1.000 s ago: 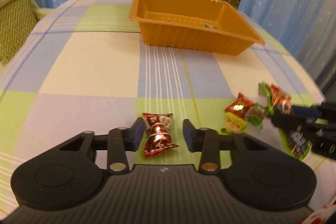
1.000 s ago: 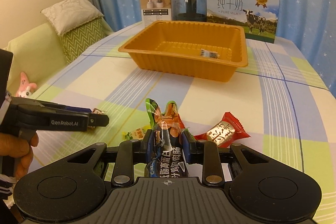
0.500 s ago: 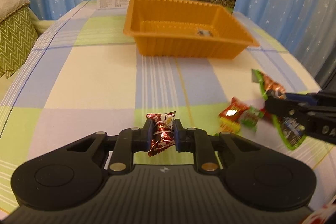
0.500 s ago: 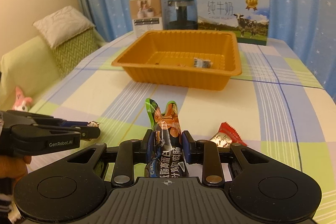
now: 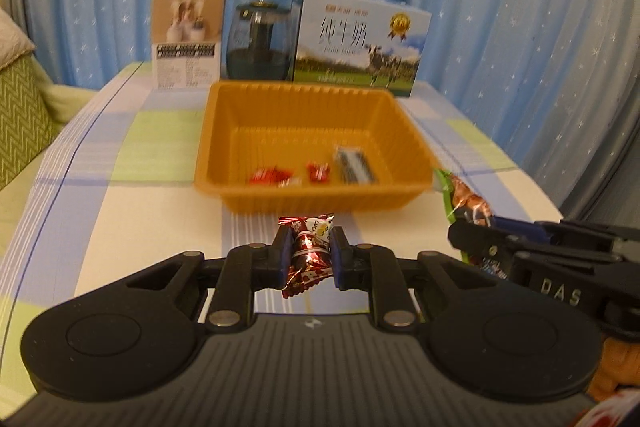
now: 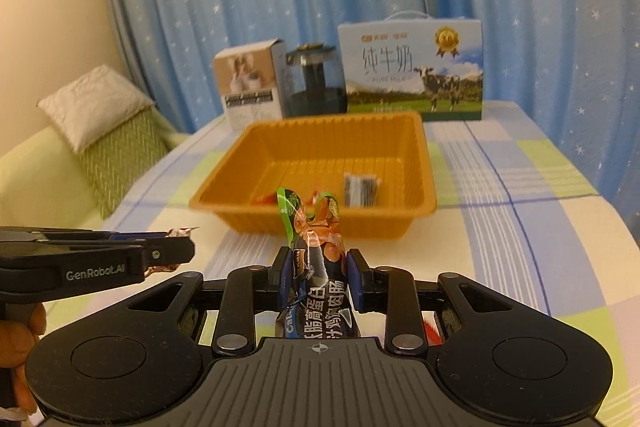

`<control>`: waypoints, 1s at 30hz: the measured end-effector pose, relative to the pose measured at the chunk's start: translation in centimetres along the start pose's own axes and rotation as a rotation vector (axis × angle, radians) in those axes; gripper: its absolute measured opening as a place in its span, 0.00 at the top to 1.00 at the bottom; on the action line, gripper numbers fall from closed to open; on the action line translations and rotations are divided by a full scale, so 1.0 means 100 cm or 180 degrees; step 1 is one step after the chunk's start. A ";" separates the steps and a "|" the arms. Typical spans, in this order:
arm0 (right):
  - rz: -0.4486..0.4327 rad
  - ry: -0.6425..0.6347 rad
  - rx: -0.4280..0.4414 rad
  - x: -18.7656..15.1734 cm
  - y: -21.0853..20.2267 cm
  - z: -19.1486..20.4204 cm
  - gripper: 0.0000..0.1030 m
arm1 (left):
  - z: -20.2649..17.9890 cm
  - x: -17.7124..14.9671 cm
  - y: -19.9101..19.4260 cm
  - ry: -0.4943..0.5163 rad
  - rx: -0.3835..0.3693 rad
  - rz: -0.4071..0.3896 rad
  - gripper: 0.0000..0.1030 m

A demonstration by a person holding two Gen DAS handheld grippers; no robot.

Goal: Organize snacks
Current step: 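Carry the red-gold candy in left tool while right tool carries the green bag over the tray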

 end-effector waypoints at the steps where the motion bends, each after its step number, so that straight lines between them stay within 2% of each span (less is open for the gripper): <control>1: -0.0017 0.0009 -0.0006 0.005 0.001 0.000 0.72 | -0.001 0.006 0.002 0.0003 -0.0010 -0.0018 0.83; 16: -0.0126 0.0199 -0.0132 0.057 0.050 -0.008 0.72 | 0.005 0.058 0.040 -0.0020 -0.0066 -0.0122 0.83; 30: -0.0039 0.0212 -0.0260 0.079 0.107 -0.021 0.72 | 0.033 0.080 0.079 -0.0118 -0.0035 -0.0102 0.83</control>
Point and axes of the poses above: each gripper's, at about its wrist camera, not at the fingertips, and y roughly the way its jaws point, z to its left, x to its top, the point moved 8 cm from there along y, roughly the way its jaws point
